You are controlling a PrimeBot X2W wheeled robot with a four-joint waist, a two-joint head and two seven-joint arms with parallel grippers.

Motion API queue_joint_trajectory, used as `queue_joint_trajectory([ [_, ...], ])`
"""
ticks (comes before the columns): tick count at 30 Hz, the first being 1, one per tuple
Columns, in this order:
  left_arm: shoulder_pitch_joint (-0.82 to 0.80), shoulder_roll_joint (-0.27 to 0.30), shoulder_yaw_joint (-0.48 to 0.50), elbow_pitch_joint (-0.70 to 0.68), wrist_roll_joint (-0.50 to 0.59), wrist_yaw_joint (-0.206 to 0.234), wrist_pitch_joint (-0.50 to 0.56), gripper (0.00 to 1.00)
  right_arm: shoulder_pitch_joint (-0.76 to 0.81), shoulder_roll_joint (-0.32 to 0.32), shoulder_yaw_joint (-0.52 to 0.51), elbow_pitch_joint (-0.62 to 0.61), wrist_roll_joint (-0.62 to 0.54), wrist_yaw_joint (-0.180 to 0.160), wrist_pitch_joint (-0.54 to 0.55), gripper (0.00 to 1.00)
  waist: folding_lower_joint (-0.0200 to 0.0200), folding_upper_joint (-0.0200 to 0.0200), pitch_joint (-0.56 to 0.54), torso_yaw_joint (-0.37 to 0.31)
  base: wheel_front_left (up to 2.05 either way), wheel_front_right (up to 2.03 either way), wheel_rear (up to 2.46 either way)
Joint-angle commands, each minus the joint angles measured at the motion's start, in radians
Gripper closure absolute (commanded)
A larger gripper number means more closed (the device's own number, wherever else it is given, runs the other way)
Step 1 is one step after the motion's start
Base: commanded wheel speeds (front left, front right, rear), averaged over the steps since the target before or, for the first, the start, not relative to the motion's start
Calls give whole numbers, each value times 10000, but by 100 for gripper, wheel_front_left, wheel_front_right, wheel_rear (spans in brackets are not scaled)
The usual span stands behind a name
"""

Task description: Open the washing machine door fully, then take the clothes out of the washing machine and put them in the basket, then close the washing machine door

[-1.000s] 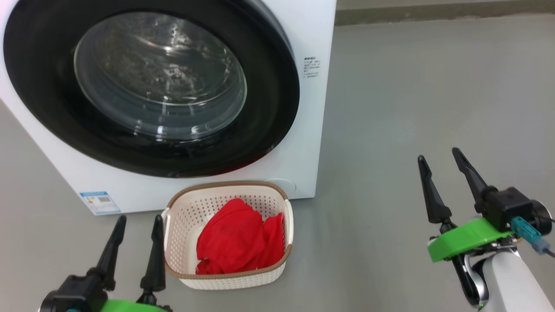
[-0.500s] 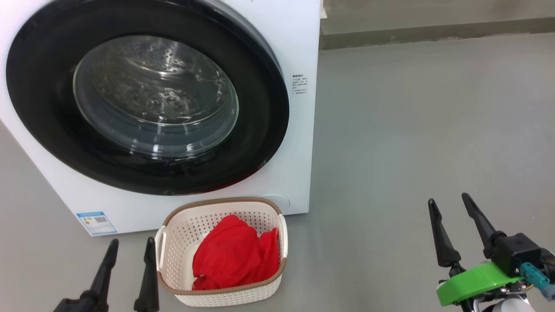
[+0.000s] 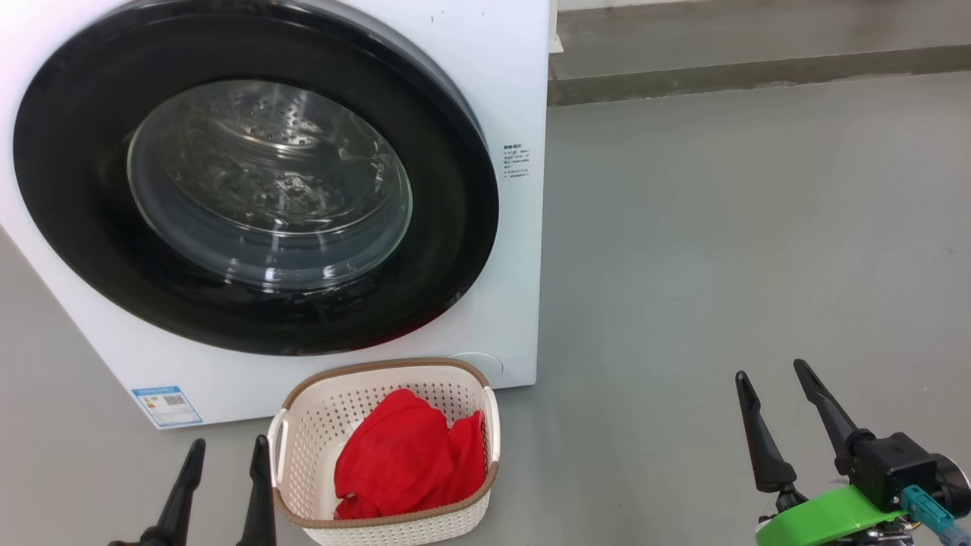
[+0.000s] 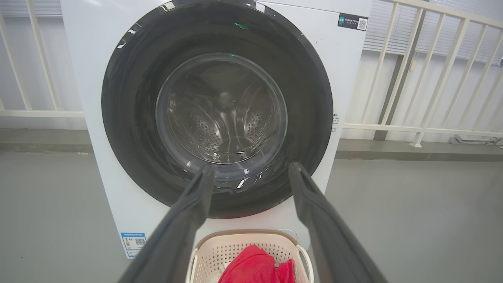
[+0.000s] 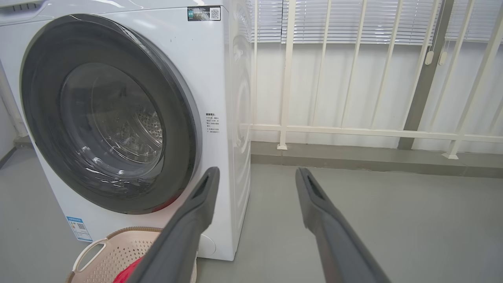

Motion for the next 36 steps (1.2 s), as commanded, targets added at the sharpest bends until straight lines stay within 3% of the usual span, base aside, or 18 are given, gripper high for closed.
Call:
queue_joint_trajectory([
  [1, -211, 169, 346, -289, -46, 28, -95, 0, -91, -49, 291, -294, 58, -34, -63, 0, 0, 0, 4, 10, 0, 0, 0],
  [7, -173, 321, 192, -178, 88, -19, 22, 0, -87, -48, 316, -291, 71, -34, -63, 0, 0, 0, 38, 27, 0, 0, 0],
  [8, 15, 167, -140, 56, 65, -2, 44, 100, 96, 2, 33, -12, 12, 0, 0, 100, 0, 0, 39, 27, 0, 0, 0],
  [16, 160, -109, -195, 767, -203, -33, 198, 100, 390, 157, 11, 680, 313, 3, 91, 100, 2, 0, 55, 39, 0, 0, 0],
  [20, 97, -128, -137, 790, -631, -83, 317, 100, 346, 150, -16, 661, 779, 2, 211, 100, 24, 0, 64, 61, 0, 0, 0],
  [25, 19, -151, -79, 831, -1162, -146, 448, 100, 285, 142, -40, 656, 1355, 0, 354, 100, 2, 0, 115, 86, 0, 0, 0],
  [36, -173, -204, 64, 926, -2336, -283, 749, 100, 130, 123, -101, 652, 2631, -3, 675, 100, 1, 0, 191, 141, 0, 0, 0],
])
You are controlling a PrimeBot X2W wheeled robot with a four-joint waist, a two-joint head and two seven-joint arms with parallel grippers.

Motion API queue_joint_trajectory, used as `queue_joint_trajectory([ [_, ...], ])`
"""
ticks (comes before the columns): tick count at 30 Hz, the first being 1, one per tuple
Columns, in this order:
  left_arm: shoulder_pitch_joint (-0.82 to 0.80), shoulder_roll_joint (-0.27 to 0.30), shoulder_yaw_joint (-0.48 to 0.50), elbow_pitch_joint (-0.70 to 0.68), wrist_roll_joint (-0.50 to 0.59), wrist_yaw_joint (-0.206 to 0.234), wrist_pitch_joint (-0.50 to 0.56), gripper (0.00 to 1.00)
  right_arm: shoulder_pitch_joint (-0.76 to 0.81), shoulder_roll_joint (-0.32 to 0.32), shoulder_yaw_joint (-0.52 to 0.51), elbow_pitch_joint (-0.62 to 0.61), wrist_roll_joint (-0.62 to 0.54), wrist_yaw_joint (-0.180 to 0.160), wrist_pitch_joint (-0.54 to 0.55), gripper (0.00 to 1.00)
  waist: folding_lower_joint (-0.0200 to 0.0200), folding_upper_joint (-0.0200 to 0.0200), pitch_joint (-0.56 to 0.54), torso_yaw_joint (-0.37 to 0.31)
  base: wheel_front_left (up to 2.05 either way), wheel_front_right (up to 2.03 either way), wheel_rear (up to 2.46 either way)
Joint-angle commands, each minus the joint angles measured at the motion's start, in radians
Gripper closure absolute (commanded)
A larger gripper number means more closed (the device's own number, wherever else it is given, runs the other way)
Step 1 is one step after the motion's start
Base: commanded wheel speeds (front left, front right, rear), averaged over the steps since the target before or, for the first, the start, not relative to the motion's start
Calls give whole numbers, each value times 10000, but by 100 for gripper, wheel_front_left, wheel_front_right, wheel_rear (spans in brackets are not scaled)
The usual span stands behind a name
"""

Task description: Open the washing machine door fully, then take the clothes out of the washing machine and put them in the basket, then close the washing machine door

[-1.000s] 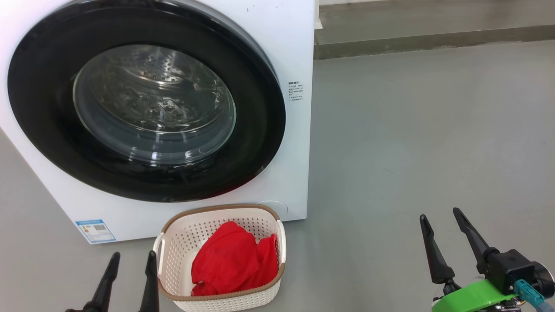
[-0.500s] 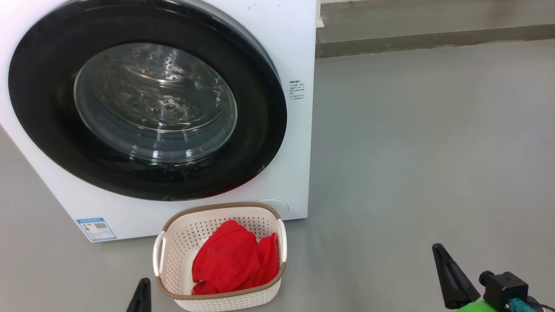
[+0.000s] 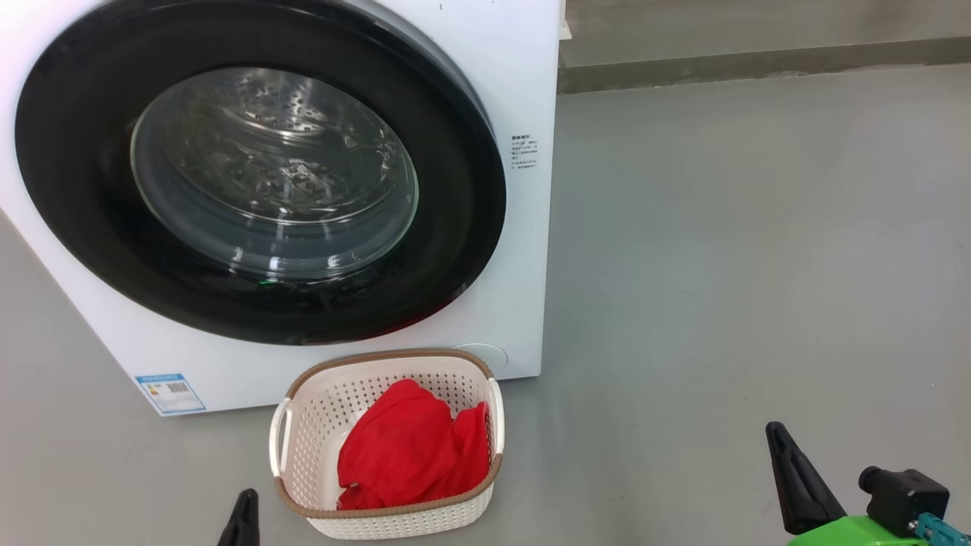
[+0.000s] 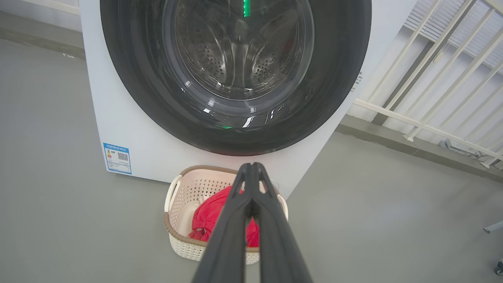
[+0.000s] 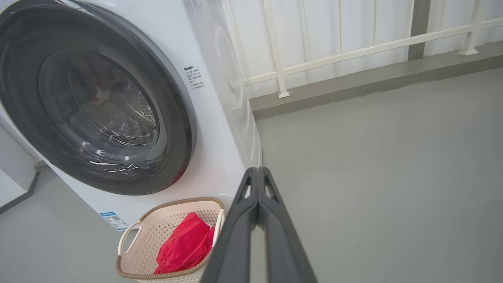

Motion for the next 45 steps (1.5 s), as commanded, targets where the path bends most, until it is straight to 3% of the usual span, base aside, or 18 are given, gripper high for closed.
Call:
queue_joint_trajectory([
  [1, -475, 44, 175, -179, -253, -102, 42, 100, -455, -87, -38, -267, 324, -7, 68, 100, -2, -1, 9, 7, 0, 0, 0],
  [45, -1245, -167, 782, 222, -4930, -653, 1280, 100, -1063, -160, -291, -275, 5420, -21, 1362, 100, -2, -1, 297, 226, 0, 0, 0],
])
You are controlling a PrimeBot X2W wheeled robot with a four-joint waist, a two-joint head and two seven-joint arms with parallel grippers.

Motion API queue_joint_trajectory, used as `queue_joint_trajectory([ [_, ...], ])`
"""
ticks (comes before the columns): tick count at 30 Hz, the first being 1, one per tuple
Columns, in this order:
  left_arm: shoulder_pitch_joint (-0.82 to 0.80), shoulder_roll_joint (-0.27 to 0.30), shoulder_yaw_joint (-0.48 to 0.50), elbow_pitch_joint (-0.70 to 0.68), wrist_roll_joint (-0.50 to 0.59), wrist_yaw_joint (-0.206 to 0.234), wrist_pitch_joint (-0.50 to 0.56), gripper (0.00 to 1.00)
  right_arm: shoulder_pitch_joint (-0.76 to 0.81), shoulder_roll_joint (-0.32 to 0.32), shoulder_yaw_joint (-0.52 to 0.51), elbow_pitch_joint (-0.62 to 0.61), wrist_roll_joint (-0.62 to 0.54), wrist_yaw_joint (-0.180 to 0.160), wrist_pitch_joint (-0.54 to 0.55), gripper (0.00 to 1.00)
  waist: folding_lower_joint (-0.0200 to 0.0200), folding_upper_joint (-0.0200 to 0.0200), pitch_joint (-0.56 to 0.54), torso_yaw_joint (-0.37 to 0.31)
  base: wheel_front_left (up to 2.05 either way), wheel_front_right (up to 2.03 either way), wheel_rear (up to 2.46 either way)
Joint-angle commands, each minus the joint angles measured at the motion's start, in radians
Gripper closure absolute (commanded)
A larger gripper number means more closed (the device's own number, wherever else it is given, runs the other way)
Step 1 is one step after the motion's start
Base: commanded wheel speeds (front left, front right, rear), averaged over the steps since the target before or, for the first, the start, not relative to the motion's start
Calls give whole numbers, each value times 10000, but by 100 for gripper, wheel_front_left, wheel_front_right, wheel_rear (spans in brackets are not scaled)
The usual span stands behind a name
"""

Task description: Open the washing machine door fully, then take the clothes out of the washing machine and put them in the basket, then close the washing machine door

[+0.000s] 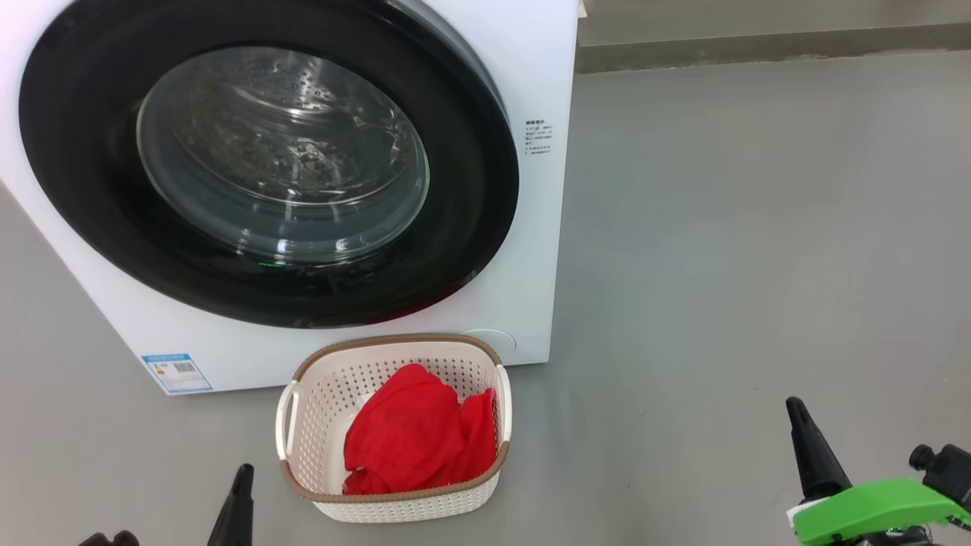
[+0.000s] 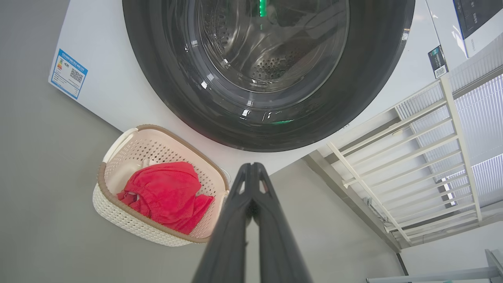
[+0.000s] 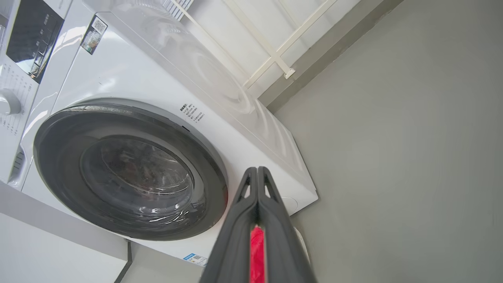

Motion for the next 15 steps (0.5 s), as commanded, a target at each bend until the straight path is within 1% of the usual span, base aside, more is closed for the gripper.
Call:
queue_joint_trajectory([
  [1, -489, 64, 284, -176, -327, -138, 75, 100, -534, -149, 39, -268, 357, -17, 76, 100, -1, 0, 12, 10, 0, 0, 0],
  [15, -716, 2, 462, -57, -1709, -301, 440, 100, -714, -170, -36, -270, 1862, -21, 457, 100, -1, 0, 97, 74, 0, 0, 0],
])
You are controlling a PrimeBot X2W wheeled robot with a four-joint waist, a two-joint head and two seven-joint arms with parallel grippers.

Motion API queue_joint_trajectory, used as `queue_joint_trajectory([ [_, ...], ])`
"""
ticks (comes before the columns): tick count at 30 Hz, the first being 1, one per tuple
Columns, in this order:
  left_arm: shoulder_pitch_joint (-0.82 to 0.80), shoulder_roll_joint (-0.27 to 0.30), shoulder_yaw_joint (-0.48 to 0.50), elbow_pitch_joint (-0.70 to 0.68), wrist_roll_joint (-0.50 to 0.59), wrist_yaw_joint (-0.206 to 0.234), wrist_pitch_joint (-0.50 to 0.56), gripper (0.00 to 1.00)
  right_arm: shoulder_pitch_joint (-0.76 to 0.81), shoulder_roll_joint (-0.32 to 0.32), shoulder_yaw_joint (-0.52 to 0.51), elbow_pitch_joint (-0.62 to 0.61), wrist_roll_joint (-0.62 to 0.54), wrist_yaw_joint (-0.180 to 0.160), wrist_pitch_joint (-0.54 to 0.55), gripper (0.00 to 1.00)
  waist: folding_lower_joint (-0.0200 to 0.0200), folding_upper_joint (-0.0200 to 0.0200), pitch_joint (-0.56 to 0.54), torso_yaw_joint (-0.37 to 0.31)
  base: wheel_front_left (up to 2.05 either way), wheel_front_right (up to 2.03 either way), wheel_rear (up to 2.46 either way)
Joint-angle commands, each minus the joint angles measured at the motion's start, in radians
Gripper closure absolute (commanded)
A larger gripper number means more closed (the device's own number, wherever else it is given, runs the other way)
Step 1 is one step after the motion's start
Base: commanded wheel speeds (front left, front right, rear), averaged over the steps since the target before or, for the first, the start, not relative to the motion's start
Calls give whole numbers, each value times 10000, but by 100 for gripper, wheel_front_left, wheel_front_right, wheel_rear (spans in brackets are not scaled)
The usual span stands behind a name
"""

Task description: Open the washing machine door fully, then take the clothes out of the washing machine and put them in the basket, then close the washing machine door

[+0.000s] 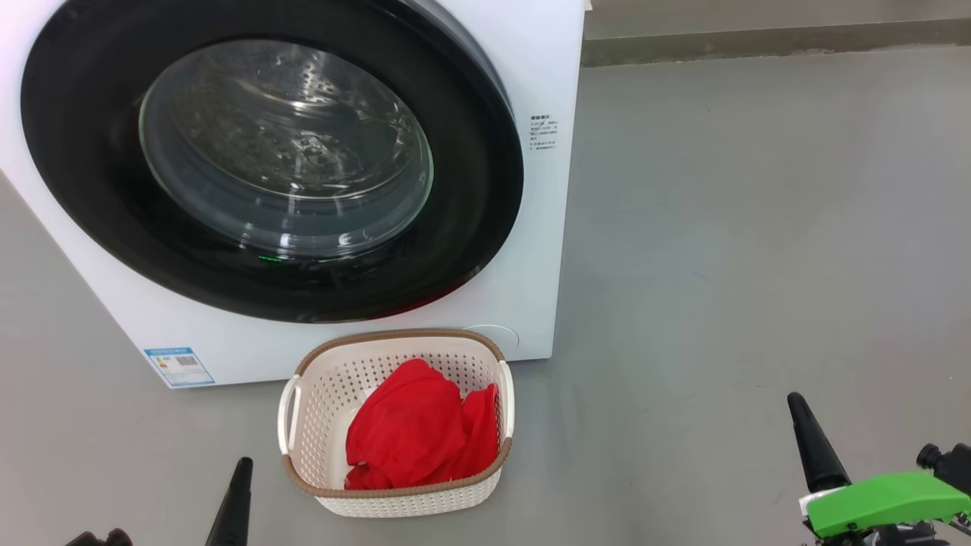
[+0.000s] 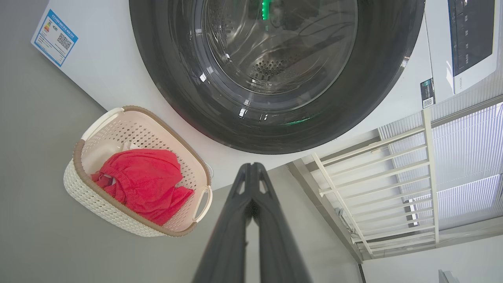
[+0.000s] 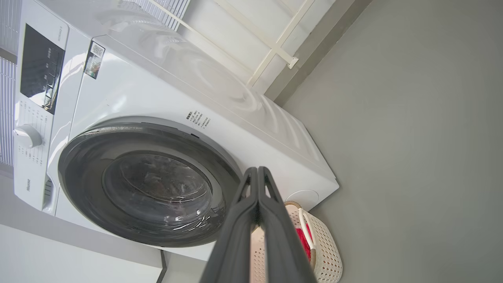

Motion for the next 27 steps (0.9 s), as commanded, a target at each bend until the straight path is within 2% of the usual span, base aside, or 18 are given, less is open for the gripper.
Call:
queue_joint_trajectory([
  [1, -486, 61, 280, -181, -222, -137, 43, 100, -590, -166, 52, -270, 288, 4, 50, 100, -1, -1, 7, 5, 0, 0, 0],
  [27, -959, -69, 651, 66, -3095, -475, 802, 100, -963, -211, -102, -275, 3417, -5, 843, 100, -1, -1, 183, 140, 0, 0, 0],
])
